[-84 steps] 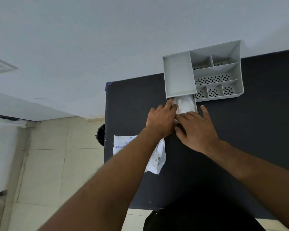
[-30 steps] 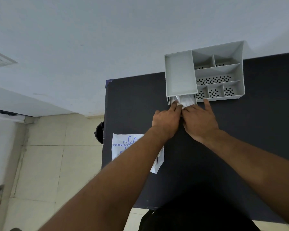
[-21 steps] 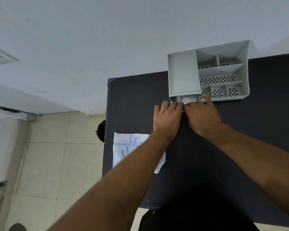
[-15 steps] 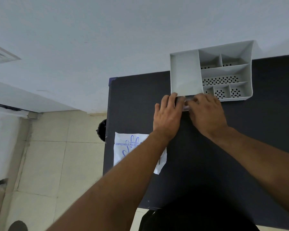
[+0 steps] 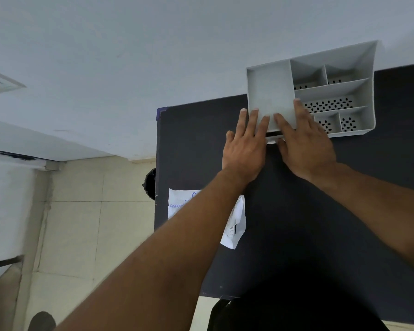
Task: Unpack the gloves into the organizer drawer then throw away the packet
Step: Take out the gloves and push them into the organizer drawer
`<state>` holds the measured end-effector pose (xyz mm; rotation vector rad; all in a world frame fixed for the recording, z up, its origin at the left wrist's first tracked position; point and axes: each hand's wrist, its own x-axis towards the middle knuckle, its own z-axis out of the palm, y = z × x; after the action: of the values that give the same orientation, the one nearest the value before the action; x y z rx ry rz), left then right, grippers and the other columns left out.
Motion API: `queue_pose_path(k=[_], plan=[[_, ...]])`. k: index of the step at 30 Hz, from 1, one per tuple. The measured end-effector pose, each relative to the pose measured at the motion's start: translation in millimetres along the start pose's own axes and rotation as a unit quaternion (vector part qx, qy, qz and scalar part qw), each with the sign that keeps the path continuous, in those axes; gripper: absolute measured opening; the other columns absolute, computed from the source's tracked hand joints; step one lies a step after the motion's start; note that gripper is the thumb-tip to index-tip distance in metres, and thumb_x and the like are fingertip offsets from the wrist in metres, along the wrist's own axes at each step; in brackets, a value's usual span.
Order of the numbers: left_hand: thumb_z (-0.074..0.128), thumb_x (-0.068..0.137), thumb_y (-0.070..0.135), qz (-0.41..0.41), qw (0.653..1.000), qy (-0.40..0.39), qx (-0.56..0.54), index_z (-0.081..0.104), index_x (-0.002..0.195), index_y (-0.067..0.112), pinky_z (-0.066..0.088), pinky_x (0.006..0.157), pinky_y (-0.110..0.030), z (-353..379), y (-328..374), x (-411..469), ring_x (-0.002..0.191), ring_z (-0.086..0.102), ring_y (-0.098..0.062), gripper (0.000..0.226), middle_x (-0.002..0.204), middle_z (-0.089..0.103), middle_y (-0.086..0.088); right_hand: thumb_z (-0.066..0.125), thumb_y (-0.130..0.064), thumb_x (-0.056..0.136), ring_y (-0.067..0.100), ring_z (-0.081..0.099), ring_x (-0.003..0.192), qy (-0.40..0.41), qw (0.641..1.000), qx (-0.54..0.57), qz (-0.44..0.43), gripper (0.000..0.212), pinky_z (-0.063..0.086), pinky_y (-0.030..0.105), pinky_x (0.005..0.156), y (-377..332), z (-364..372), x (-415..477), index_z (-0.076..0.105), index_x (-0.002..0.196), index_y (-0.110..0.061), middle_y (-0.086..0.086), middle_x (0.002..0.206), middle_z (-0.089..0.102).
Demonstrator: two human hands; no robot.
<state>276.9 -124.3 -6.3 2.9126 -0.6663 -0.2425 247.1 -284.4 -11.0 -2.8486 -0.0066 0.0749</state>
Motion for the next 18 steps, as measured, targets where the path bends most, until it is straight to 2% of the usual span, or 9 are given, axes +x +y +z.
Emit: queue_pose_path(k=[3, 7, 11, 14, 16, 18], plan=[[0.041, 0.104, 0.019, 0.005, 0.999, -0.03, 0.02, 0.019, 0.161, 0.018, 0.028, 0.116, -0.058, -1, -3, 8, 0.157, -0.006, -0.031, 0.061, 0.171, 0.006, -0.009, 0.054, -0.022, 0.099, 0.043, 0.028, 0.147, 0.0, 1.0, 0.009, 0.009, 0.058, 0.032, 0.053, 0.115, -6, 0, 6, 0.033, 0.153, -0.018, 0.023, 0.165, 0.008], [0.043, 0.102, 0.012, -0.004, 0.998, -0.053, 0.018, 0.013, 0.162, 0.019, 0.022, 0.119, -0.057, -4, 1, 13, 0.156, -0.01, -0.031, 0.068, 0.171, -0.001, -0.01, 0.059, -0.019, 0.097, 0.042, 0.03, 0.146, -0.008, 1.0, 0.015, 0.012, 0.063, 0.035, 0.052, 0.114, -4, 1, 8, 0.031, 0.153, -0.019, 0.022, 0.165, 0.006], [0.044, 0.105, 0.02, -0.008, 0.999, -0.03, -0.007, 0.016, 0.161, 0.023, 0.026, 0.117, -0.06, -4, 3, 8, 0.157, -0.005, -0.03, 0.063, 0.171, 0.0, -0.009, 0.059, -0.025, 0.096, 0.041, 0.021, 0.15, -0.012, 1.0, 0.009, 0.016, 0.065, 0.029, 0.054, 0.117, -7, -5, 5, 0.03, 0.153, -0.019, 0.023, 0.164, 0.011], [0.046, 0.105, 0.035, -0.051, 0.994, -0.014, -0.092, 0.008, 0.161, 0.025, 0.021, 0.118, -0.06, -7, 9, -7, 0.157, -0.003, -0.027, 0.069, 0.171, -0.002, -0.005, 0.054, -0.037, 0.096, 0.04, 0.018, 0.151, 0.016, 1.0, 0.005, -0.001, 0.066, 0.025, 0.056, 0.12, -16, -9, -12, 0.03, 0.154, -0.015, 0.025, 0.164, 0.014], [0.049, 0.103, 0.035, -0.095, 0.988, -0.002, -0.124, 0.007, 0.161, 0.024, 0.023, 0.118, -0.059, -9, 9, -27, 0.157, 0.002, -0.027, 0.073, 0.171, 0.002, -0.004, 0.051, -0.039, 0.097, 0.038, 0.014, 0.152, 0.019, 0.999, 0.015, -0.024, 0.067, 0.022, 0.055, 0.121, -28, -8, -30, 0.029, 0.155, -0.015, 0.025, 0.164, 0.012], [0.052, 0.1, 0.031, -0.135, 0.981, -0.012, -0.14, 0.01, 0.16, 0.023, 0.025, 0.118, -0.059, -4, 5, -53, 0.156, 0.006, -0.026, 0.074, 0.17, 0.005, -0.004, 0.053, -0.038, 0.096, 0.035, 0.009, 0.154, -0.014, 0.999, 0.034, -0.031, 0.071, 0.021, 0.053, 0.122, -40, -2, -48, 0.025, 0.157, -0.016, 0.023, 0.166, 0.008]])
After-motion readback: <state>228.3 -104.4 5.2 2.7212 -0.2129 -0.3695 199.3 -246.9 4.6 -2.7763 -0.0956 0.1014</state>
